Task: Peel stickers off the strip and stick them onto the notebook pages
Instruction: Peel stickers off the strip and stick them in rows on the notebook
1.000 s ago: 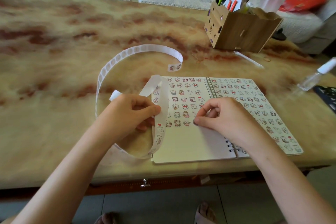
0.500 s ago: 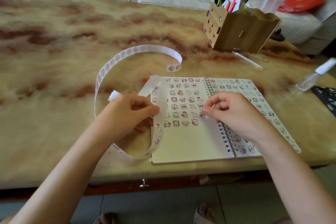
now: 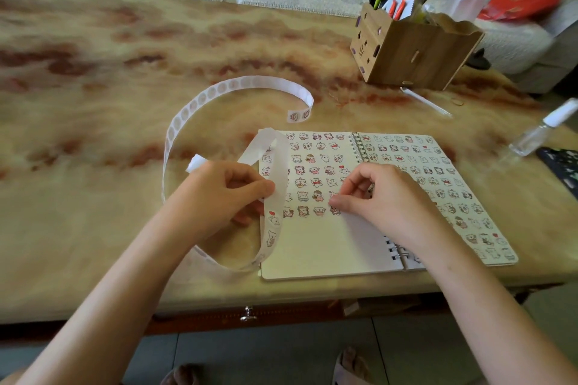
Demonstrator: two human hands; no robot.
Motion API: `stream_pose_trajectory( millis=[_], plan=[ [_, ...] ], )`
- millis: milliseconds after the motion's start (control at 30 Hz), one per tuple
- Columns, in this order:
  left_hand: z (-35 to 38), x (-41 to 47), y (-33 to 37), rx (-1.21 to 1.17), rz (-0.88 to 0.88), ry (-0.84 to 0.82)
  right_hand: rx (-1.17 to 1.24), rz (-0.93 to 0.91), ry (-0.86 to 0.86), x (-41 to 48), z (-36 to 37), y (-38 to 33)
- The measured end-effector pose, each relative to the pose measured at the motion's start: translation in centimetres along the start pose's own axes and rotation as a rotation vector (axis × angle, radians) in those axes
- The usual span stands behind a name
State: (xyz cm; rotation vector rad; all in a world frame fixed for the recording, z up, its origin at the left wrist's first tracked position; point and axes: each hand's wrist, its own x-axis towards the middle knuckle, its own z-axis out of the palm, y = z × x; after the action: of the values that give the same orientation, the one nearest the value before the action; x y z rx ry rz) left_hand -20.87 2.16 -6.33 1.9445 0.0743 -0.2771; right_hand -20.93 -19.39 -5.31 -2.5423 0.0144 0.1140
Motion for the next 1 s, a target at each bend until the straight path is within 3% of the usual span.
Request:
stream_pose_trajectory(
  millis=[1000],
  plan=[
    [-0.02, 0.04, -0.12, 0.015, 0.002, 0.009, 0.035, 0.005, -0.138, 0.38, -0.82, 0.73]
  ],
)
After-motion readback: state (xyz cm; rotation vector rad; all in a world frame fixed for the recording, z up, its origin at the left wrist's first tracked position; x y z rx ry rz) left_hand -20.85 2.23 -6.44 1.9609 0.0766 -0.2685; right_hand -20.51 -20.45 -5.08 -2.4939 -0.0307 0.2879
